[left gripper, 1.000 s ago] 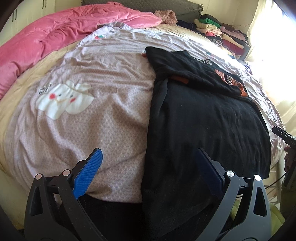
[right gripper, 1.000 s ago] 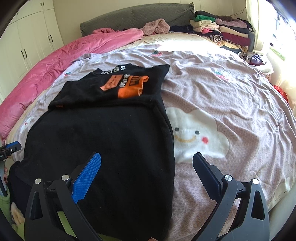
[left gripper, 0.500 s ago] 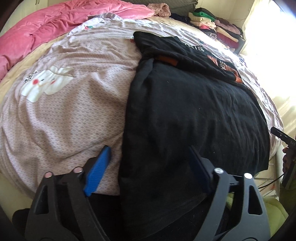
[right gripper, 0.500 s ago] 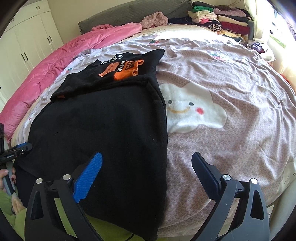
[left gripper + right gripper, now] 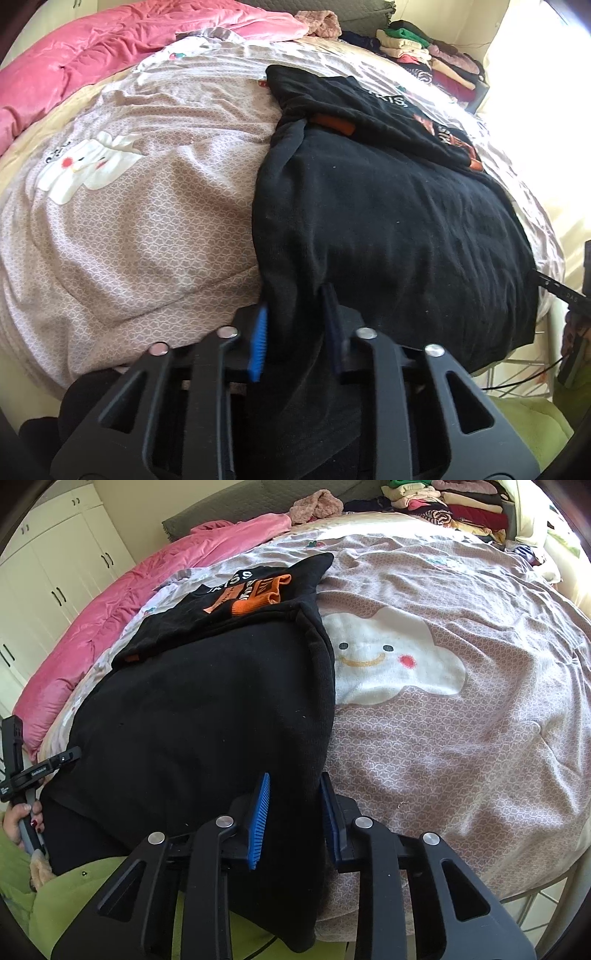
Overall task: Fold small clothes
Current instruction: 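Grasp the sweatshirt hem with both tools, then lift the hem with both tools and fold it toward the collar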
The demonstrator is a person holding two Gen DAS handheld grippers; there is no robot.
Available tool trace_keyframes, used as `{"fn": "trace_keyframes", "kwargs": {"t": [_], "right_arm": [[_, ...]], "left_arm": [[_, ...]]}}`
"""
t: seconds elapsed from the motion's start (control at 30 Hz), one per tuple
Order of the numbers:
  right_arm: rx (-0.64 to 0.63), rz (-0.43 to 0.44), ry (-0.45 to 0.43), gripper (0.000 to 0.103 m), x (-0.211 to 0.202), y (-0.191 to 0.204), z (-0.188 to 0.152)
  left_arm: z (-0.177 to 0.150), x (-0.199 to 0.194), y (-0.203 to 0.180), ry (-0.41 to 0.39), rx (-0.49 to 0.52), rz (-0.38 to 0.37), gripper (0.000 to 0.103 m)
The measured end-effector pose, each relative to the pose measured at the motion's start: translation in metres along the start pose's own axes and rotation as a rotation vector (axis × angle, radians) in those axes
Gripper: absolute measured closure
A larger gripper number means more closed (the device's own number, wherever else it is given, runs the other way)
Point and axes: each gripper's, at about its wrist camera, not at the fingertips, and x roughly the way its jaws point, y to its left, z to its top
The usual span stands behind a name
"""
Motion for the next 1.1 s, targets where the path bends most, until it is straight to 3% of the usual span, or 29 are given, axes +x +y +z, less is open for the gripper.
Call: {"fn": "trace_keyframes", "kwargs": {"t": [0.2,0.27,0.57,0.77,0.93,1.1], "right_arm": [[0.009,0.005,0.003,0.077,0.008,-0.001,0.002],[-0.011,0.008,-0.006,0.094,0.004,0.001,0.004],[-0.082,0.065,-0.163,0.095,-0.035,0.012,0.034],[-0.088,0.054,-0.252,0.095,-0.046,0.011,0.059],[-0.046,0.044,-0.322,0.095,-0.044,0.001,0.09],[-0.026,0.02,-0.317,0.095,-0.022,-0.005,0.113]], "left_arm": [[0.004,0.005,0.001,0.009,-0.019,-0.014,0.087],[0.005,0.003,0.0,-0.003,-0.018,-0.018,0.096],[0.032,-0.031,-0.01,-0.109,0.022,-0.07,0.1],[0.065,-0.044,-0.01,-0.183,0.01,-0.094,0.1],[0.095,-0.038,0.004,-0.22,-0.048,-0.089,0.1],[0.112,-0.015,0.008,-0.207,-0.059,-0.061,0.1]]}}
